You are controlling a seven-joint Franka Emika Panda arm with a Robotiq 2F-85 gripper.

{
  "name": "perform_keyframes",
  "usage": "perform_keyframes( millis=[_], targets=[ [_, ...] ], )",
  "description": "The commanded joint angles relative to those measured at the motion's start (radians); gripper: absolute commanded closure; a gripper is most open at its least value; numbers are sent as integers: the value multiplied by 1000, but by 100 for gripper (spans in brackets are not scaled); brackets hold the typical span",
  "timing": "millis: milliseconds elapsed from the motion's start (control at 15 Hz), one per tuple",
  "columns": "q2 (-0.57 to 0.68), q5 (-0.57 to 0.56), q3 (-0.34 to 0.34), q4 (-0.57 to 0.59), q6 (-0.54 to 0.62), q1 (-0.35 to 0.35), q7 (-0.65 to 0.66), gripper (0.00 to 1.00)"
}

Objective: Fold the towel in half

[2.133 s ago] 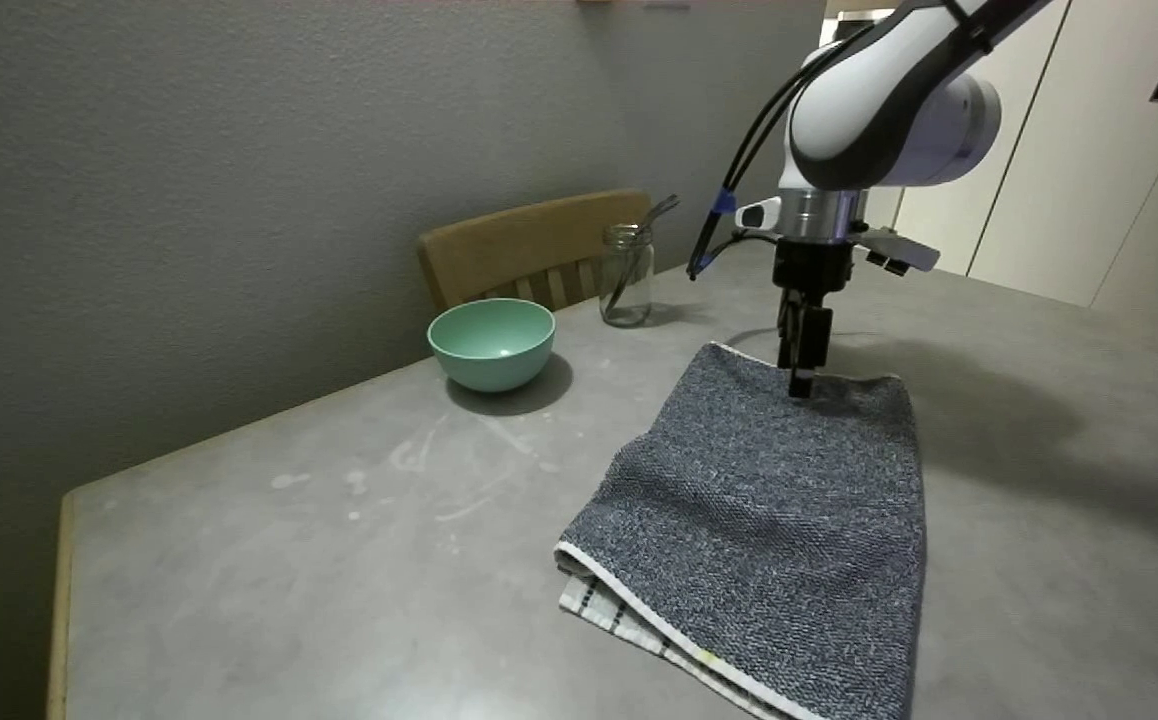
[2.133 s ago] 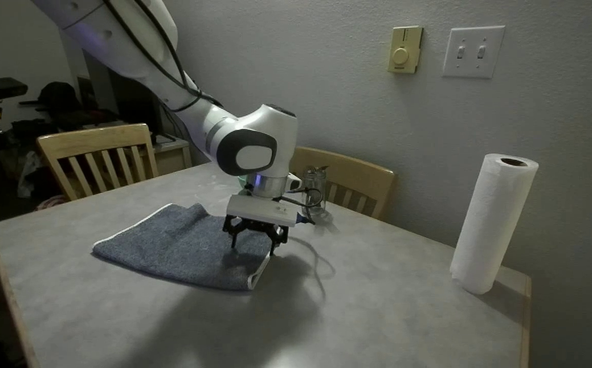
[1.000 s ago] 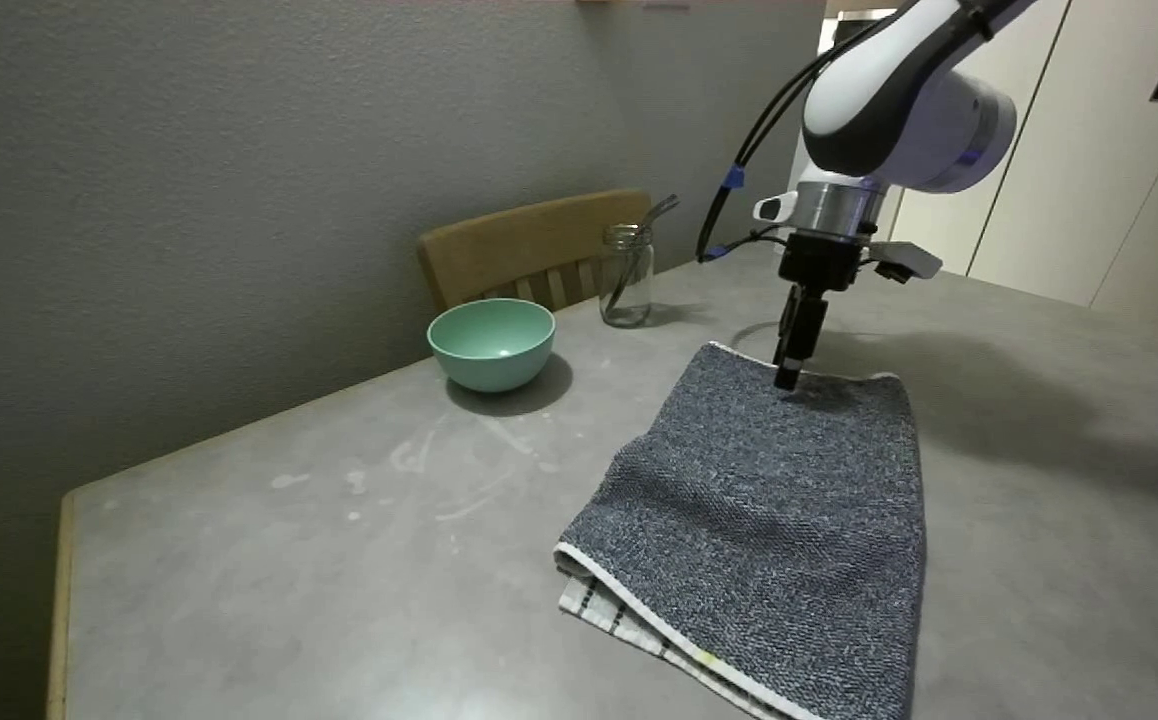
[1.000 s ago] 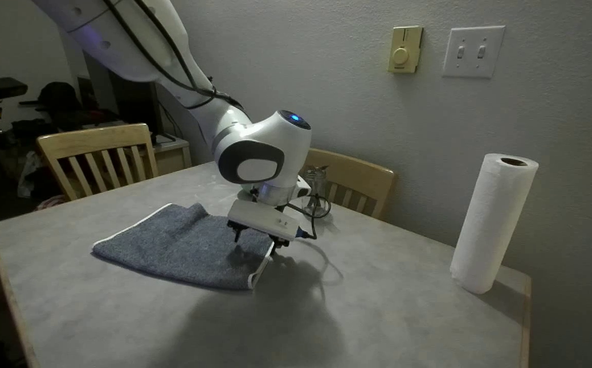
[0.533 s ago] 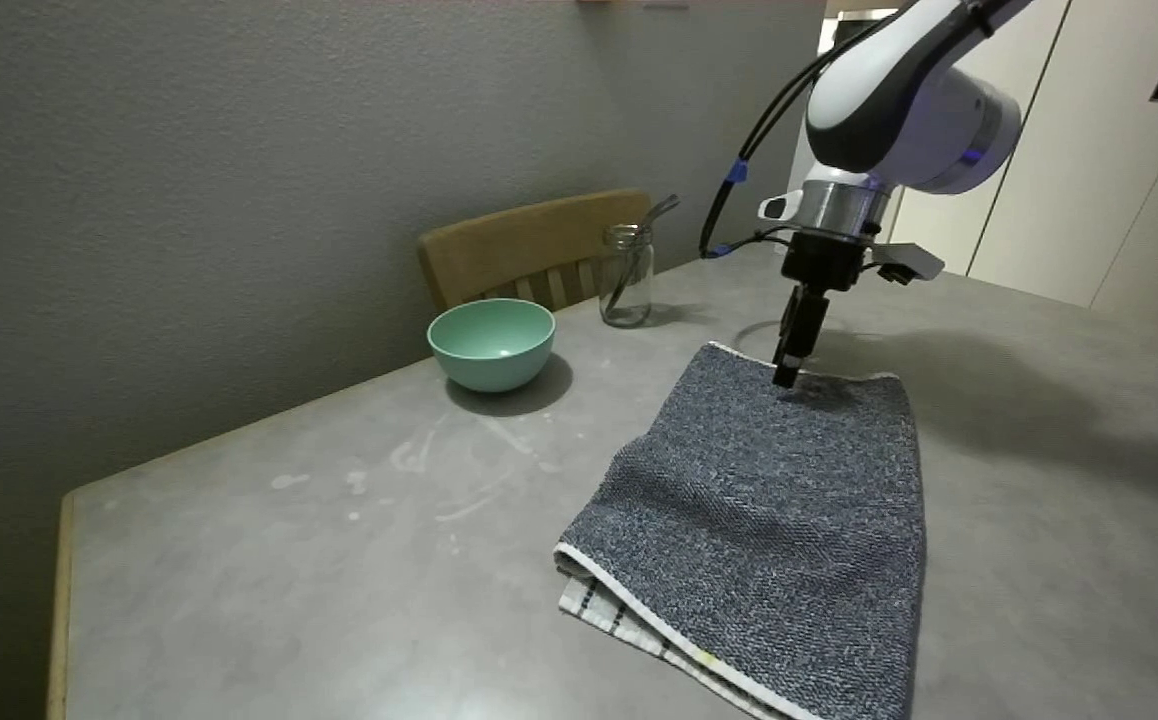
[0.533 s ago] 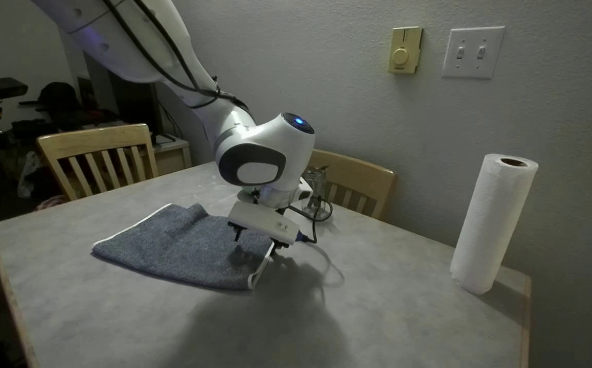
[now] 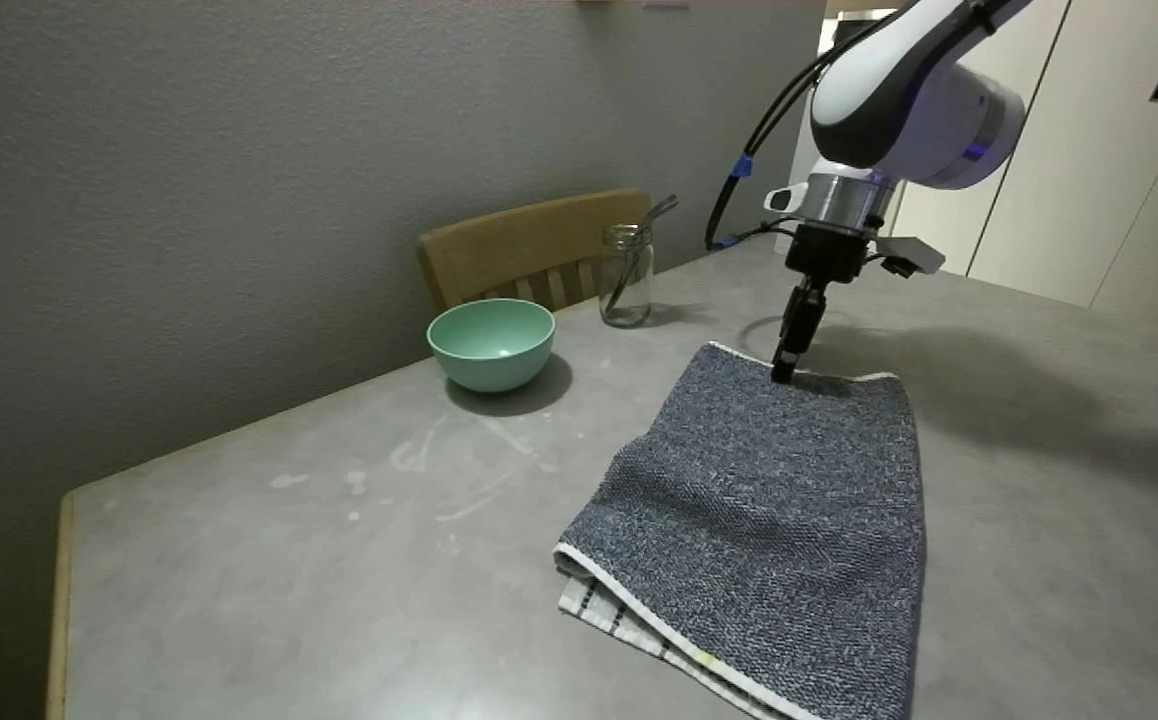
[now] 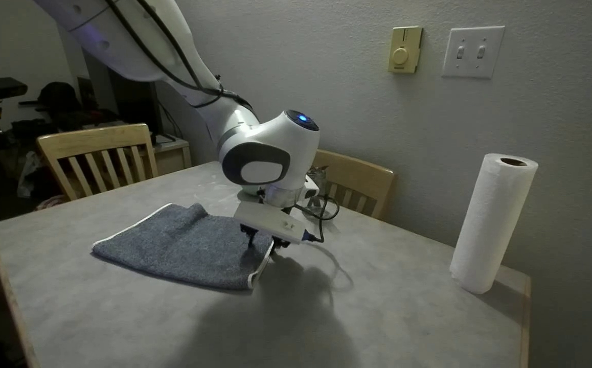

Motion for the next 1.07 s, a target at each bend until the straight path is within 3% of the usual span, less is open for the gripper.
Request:
perform_keyframes(
  millis=[0,267,600,1000],
  targets=[
    [31,9,10,-16,20,-3,-19,75],
    [36,4,16,-11,-6,-3,-30,100],
    [35,24,37,-1,-32,-20,-57,98],
    [-47,-42,-45,-65,-41,18,43,98]
  ],
)
